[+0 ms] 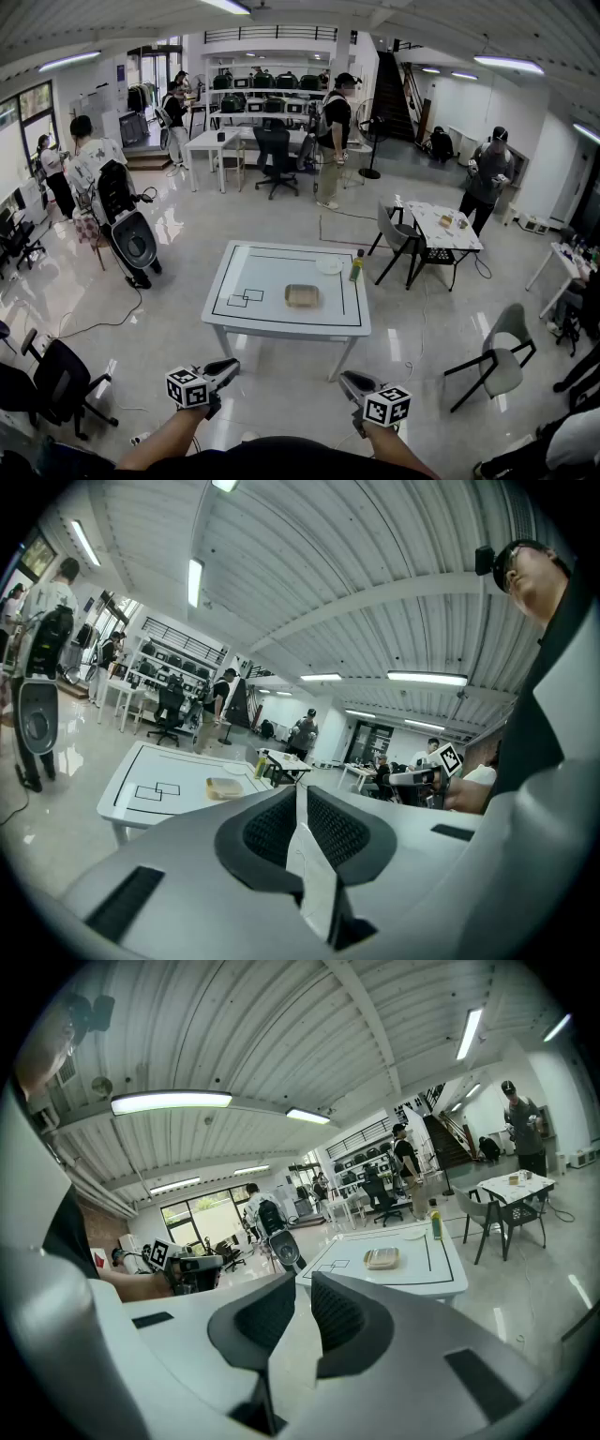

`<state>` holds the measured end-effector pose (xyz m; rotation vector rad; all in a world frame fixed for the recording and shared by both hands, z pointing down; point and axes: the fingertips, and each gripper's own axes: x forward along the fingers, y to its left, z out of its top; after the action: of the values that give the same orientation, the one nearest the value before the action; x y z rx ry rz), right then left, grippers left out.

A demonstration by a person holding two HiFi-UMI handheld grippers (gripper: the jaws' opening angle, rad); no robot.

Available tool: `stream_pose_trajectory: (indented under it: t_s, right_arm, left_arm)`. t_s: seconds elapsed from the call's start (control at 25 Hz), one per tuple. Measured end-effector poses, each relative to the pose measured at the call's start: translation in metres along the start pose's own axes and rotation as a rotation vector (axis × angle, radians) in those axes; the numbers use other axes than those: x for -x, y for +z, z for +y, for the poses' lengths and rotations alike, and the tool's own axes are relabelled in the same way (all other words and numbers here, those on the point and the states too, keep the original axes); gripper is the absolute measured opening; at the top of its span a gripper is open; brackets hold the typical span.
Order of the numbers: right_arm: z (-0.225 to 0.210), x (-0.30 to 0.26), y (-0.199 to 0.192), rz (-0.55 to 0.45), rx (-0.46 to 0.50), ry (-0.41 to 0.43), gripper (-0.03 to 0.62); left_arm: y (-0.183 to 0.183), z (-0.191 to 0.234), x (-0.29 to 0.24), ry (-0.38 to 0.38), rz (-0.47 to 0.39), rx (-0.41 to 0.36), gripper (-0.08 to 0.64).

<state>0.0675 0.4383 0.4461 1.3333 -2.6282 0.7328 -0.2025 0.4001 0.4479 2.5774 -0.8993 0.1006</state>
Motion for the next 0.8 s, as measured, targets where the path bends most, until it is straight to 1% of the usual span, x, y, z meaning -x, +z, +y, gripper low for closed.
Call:
stream_pose_trajectory:
  t_s: [0.16,0.32,0.48,0.56,0.8]
  right_arm:
    - [0.011,0.0,-0.001,-0.006,-0.024,0.024,0.066]
    - [0.02,-0.001,-0.004,-0.011,-0.022,0.041,0.066]
    - [0.012,0.002,-0.007,0.003,-0.011,0.005,0.061]
    - [0.004,0.003,-0.01,0.008,-0.021,-0.016,0.061]
    - [-0.001,-0.008,-0.025,0.041,-0.018,-0.02,0.048]
  left_arm:
    - [0.002,-0.004,0.0,0.011,0.004,0.005,0.054]
    - [0.008,-0.01,-0.002,0.01,-0.007,-0.023,0.054]
    - [0.015,-0.013,0.003,0.019,-0.031,-0.04,0.054]
    - [0.014,-0.012,0.007,0.028,-0.032,-0.041,0.054]
    - [-0.003,0.007,0.015,0.056,-0.031,-0.006,0.054]
